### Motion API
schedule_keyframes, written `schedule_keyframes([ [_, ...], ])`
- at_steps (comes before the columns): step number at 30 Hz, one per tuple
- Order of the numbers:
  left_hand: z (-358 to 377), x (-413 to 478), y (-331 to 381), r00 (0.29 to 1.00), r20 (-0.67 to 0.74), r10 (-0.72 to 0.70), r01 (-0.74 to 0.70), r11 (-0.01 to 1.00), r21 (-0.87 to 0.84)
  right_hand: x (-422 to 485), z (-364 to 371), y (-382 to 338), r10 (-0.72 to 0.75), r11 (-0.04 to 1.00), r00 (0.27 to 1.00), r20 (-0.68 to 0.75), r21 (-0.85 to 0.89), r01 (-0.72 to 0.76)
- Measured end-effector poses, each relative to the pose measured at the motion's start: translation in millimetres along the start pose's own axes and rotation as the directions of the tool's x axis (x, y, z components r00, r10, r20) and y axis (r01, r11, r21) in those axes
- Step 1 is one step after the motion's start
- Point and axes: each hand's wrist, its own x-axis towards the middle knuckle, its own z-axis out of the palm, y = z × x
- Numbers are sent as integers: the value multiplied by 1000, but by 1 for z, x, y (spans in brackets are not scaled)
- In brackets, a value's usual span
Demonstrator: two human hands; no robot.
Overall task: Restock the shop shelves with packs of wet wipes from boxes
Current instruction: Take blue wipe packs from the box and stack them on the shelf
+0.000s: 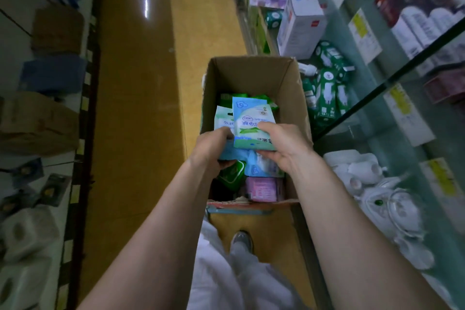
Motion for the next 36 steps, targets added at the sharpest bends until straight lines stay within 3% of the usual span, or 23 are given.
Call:
schedule_keyframes([
  [8,-43,-44,28,988,-67,139,-149,976,-158,-50,39,-36,-112,984,977,180,-115,134],
  [17,-174,-96,35,898,-377,226,-344,895,-284,-115,160,-29,-107,926,883,456,-278,256],
  [26,-338,-162,-14,772,-618,149,-485,767,-420,-219,298,43,-55,833,709,703,-359,421],
  [31,-434,-206,-38,696,-699,161,-582,697,-419,-294,374,81,-51,804,577,815,-310,508],
  [36,-518,-252,-66,578,-805,135,-687,612,-391,-361,440,125,0,786,469,883,-289,546],
])
